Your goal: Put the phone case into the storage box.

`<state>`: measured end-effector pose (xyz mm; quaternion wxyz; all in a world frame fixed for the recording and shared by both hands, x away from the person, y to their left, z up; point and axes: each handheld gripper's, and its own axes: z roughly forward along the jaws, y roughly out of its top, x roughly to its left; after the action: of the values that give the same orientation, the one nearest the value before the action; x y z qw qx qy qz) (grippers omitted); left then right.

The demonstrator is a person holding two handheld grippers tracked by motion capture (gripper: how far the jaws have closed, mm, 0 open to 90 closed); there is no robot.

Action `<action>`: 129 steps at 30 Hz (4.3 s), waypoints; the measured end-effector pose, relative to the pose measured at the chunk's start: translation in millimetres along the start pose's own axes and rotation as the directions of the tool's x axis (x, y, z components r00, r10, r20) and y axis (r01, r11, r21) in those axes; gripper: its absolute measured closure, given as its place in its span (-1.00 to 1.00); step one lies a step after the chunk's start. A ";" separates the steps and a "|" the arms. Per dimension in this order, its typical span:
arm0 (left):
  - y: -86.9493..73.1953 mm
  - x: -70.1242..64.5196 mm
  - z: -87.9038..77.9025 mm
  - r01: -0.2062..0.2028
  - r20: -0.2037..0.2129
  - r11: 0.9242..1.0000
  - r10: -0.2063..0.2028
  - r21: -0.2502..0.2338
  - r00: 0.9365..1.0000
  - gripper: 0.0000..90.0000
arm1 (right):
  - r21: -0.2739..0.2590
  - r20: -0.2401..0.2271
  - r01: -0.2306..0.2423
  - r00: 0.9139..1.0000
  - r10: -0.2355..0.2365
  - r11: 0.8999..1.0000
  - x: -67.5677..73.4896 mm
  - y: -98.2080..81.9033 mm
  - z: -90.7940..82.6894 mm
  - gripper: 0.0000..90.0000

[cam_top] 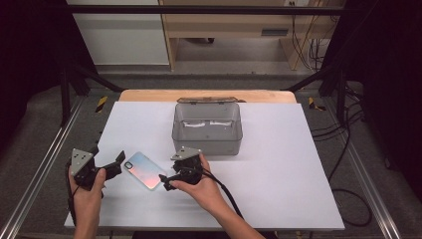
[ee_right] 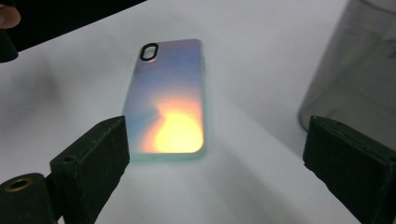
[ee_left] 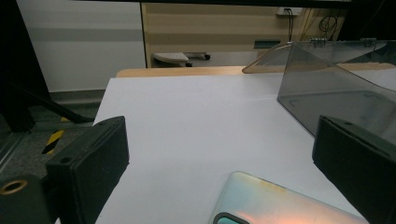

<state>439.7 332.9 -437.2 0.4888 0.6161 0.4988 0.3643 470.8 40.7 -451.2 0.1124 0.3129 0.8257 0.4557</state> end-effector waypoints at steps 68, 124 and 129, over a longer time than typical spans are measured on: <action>-3.7 -2.3 4.0 0.041 0.034 0.999 -0.042 0.030 0.999 -0.89 | 0.103 -0.011 0.167 0.986 -0.167 0.981 -9.5 -37.0 -38.5 -0.61; 21.6 -61.7 -7.6 0.032 0.257 0.996 -0.010 -0.084 0.966 -0.96 | -0.240 0.179 0.094 0.982 -0.051 0.966 -34.2 -46.8 -137.5 -0.61; 54.2 -74.3 10.0 0.032 0.295 0.991 0.008 -0.131 0.955 -0.94 | -0.258 0.199 0.111 0.978 -0.060 0.960 -45.8 -30.0 -141.2 -0.61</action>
<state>445.4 257.1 -384.6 0.6004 0.6260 0.3984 0.2982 427.6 -95.6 -401.5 0.2514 0.3006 0.7548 0.5260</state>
